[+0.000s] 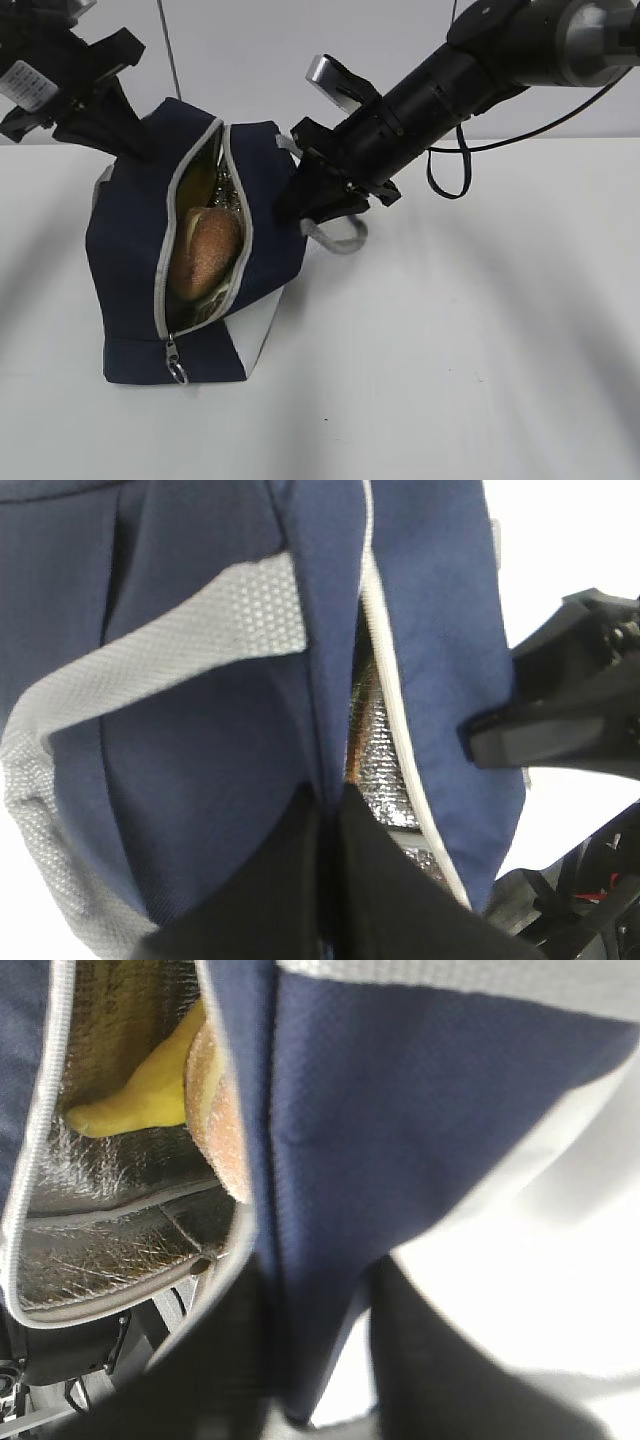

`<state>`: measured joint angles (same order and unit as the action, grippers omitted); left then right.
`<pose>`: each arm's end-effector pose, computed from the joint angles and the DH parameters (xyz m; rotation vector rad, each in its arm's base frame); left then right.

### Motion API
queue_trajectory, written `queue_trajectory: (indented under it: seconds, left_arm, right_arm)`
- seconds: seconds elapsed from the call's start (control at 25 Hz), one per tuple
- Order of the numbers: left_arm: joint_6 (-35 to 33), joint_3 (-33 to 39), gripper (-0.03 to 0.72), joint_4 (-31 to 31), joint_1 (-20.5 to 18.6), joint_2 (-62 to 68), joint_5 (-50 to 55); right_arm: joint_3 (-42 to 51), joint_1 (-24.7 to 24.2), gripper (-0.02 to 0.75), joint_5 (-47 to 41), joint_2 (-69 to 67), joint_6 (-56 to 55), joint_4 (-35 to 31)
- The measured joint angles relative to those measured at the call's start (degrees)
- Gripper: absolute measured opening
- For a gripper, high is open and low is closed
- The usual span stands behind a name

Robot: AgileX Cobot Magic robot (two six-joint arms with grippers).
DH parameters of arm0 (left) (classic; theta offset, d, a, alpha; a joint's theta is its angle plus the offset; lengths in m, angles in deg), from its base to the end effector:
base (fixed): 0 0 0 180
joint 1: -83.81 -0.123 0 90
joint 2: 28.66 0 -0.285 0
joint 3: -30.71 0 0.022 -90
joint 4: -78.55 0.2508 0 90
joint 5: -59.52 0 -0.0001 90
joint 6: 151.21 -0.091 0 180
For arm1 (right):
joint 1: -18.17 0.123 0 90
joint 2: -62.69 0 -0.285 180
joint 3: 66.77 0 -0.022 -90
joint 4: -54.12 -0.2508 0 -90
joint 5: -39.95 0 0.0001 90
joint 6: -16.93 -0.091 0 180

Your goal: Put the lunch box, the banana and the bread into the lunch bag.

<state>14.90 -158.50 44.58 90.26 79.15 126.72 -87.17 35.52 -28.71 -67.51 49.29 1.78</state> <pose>0.3552 -0.0874 0.3045 0.2599 2.7450 -0.7903 0.4008 0.1956 0.2165 -0.7136 2.6526 1.2300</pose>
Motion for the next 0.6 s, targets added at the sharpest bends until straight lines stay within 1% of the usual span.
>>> queue_trajectory:
  seconds: [0.08,0.12,0.16,0.28,0.36,0.48,0.6]
  left_arm:
    - [0.0,0.0,-0.003,0.0,0.0,0.0,0.0]
    - [0.0,0.0,-0.003,-0.1,0.0,0.0,0.0]
    - [0.0,0.0,-0.003,-0.2,0.0,0.0,0.0]
    - [0.0,0.0,-0.003,-2.4,0.0,0.0,0.3]
    - [0.0,0.0,-0.003,-4.3,0.9,0.0,0.2]
    - [0.0,0.0,-0.003,-5.2,4.1,0.0,-0.9]
    - [0.0,0.0,-0.003,-5.3,8.3,0.0,-3.4]
  right_arm:
    - [0.0,0.0,0.061,0.0,0.0,-0.1,0.0]
    - [0.0,0.0,0.025,0.0,0.0,-0.1,0.0]
    - [0.0,0.0,0.008,0.0,0.0,-0.1,0.0]
    - [-0.8,0.0,-0.003,0.0,0.0,-1.0,0.0]
    - [-1.4,-0.1,-0.003,-0.1,0.3,-2.4,0.4]
    - [-1.5,-0.6,-0.004,-0.1,2.4,-4.5,2.6]
    - [-1.6,-1.1,-0.005,-0.9,6.3,-6.9,7.6]
